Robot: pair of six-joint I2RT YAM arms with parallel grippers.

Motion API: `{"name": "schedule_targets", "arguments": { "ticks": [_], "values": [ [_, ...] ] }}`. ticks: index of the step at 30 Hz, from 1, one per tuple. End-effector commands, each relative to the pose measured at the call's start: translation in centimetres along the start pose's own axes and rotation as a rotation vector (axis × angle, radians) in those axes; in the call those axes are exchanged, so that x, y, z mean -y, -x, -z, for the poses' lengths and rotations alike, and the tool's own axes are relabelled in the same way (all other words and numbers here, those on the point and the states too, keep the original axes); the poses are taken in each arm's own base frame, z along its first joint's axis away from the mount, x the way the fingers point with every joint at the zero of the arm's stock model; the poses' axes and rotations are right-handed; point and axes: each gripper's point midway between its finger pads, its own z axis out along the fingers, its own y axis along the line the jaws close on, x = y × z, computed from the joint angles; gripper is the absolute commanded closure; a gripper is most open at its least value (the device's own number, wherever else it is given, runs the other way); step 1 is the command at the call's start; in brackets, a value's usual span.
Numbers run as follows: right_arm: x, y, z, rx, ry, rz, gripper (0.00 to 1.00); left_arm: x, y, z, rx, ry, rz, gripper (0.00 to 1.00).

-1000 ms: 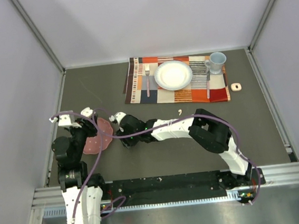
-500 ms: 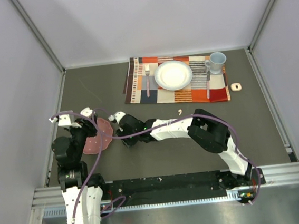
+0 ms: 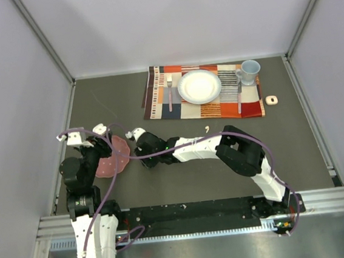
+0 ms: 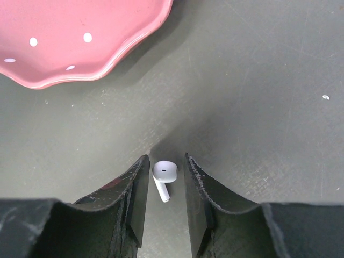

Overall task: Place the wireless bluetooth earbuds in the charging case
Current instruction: Pick up the left earbud from the center of the board.

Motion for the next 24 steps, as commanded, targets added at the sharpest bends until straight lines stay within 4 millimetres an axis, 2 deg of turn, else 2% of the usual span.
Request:
{"name": "schedule_targets", "arguments": {
  "ticks": [1, 6, 12, 24],
  "values": [
    [0.3, -1.8, -0.7, -0.047, -0.035, -0.024, 0.65, 0.7, 1.5, 0.0, 0.049, -0.03, -0.015, 1.0],
    [0.2, -1.9, -0.6, -0.05, -0.026, -0.018, 0.6, 0.7, 1.5, 0.0, 0.048, -0.031, -0.014, 1.0],
    [0.3, -1.8, 0.1, -0.045, -0.032, 0.012, 0.6, 0.7, 1.5, 0.0, 0.047, -0.033, -0.014, 1.0],
    [0.7, -2.9, 0.1, -0.059, -0.071, 0.024, 0.61, 0.7, 1.3, -0.1, 0.04, -0.037, -0.01, 1.0]
  ]
}}
